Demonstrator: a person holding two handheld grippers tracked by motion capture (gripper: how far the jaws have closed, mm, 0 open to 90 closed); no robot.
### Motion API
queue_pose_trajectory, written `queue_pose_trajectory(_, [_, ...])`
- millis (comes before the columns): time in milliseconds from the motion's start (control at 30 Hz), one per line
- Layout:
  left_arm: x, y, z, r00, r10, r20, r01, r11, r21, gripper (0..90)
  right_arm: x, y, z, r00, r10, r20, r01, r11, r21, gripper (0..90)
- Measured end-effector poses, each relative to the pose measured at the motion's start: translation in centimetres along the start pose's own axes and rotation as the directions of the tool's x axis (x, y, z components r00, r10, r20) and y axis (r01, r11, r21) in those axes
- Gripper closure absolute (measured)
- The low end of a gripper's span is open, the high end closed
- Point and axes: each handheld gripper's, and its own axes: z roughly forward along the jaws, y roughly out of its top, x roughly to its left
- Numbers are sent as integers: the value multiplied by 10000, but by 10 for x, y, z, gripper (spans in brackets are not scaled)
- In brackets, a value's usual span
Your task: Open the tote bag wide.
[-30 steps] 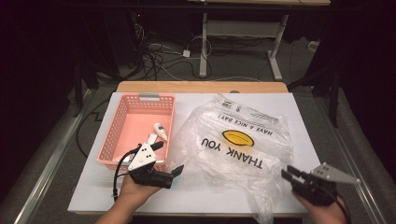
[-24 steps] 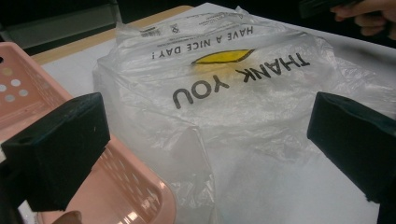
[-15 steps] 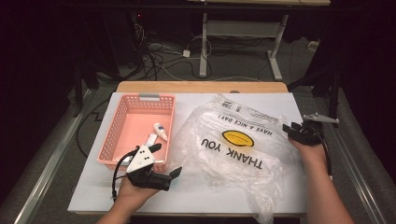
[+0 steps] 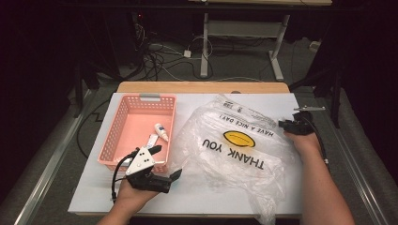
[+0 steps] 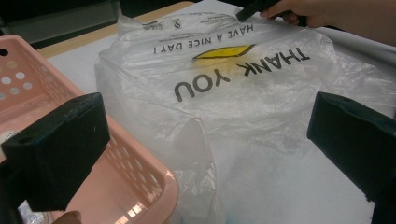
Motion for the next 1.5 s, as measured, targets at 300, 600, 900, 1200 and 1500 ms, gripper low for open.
queue_pose_trajectory(300, [0,0,1,10000,1,66,-1,10000,35,0,-27,4,-27,9895,872,1150,-771,9930,-896,900])
queue_pose_trajectory(600, [-2,1,4,9997,133,200,-135,9998,124,0,-82,-41,-82,9277,2797,2472,-2384,9535,-1842,900])
queue_pose_trajectory(900, [-6,2,5,9988,337,351,-342,9993,139,0,-40,-59,-83,9445,2401,2240,-1957,9594,-2030,900])
queue_pose_trajectory(1200, [-5,2,4,9980,395,496,-407,9989,234,0,-17,-45,-87,9702,1537,1873,-1147,9722,-2041,606])
queue_pose_trajectory(1500, [-4,1,6,9982,271,526,-284,9993,243,0,17,-51,-150,9950,286,961,-20,9640,-2660,546])
